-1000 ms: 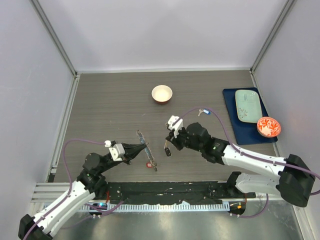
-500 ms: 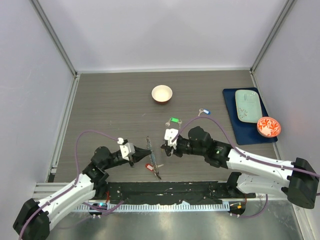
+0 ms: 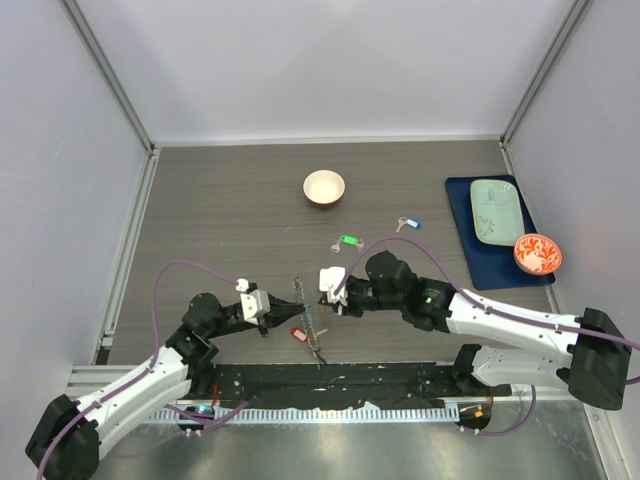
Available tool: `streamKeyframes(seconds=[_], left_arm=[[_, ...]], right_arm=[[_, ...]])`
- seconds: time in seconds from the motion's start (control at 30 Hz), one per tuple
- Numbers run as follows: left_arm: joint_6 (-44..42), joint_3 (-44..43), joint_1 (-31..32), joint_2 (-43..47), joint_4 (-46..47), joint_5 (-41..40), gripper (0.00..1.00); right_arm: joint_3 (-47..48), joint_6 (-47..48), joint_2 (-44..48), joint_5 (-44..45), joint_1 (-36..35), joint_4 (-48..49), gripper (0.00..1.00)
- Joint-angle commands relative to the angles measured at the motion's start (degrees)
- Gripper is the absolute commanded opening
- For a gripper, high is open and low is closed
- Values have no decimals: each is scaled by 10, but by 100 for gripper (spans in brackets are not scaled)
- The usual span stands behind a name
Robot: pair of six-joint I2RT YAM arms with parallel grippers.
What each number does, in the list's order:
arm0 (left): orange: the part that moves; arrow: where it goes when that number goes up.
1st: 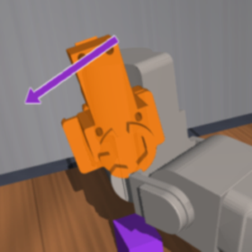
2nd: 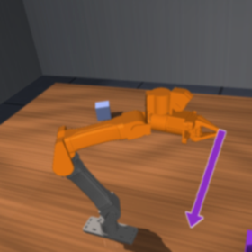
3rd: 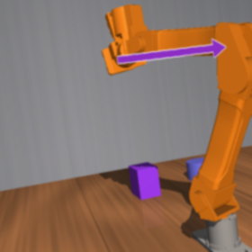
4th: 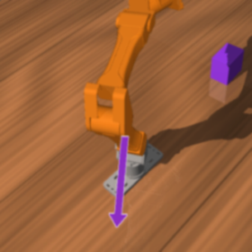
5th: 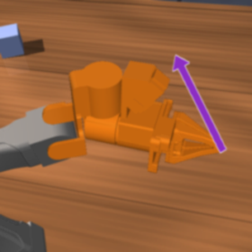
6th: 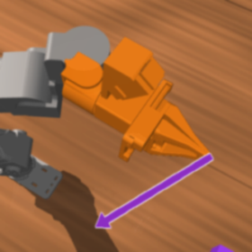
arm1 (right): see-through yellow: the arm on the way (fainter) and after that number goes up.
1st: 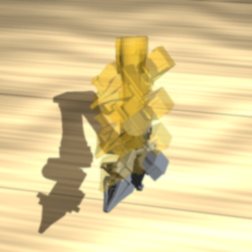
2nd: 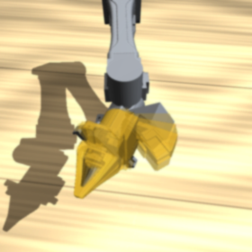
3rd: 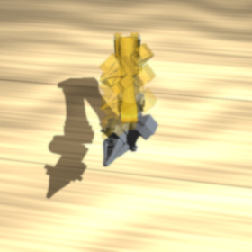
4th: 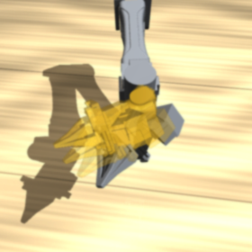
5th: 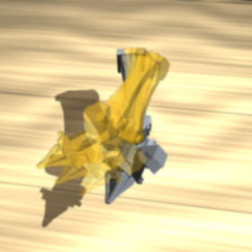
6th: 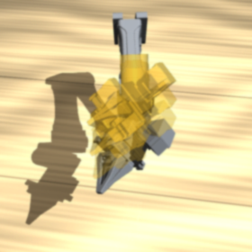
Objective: Put the keys on the keyring
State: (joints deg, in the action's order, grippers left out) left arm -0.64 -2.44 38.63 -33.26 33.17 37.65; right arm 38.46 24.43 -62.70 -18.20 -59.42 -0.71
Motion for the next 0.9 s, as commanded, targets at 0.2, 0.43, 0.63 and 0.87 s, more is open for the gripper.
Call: streamKeyframes(seconds=[0.2,0.43,0.63,0.87], left_arm=[[-12,26,6,4,49,16,0],[-10,26,6,6,49,18,0],[-10,26,8,8,49,18,0],[-9,26,9,5,48,19,0]], right_arm=[[50,28,-16,-33,-7,-14,1],[56,33,-24,-41,-10,-23,1],[62,36,-28,-46,-13,-26,1],[63,36,-29,-45,-16,-25,1]])
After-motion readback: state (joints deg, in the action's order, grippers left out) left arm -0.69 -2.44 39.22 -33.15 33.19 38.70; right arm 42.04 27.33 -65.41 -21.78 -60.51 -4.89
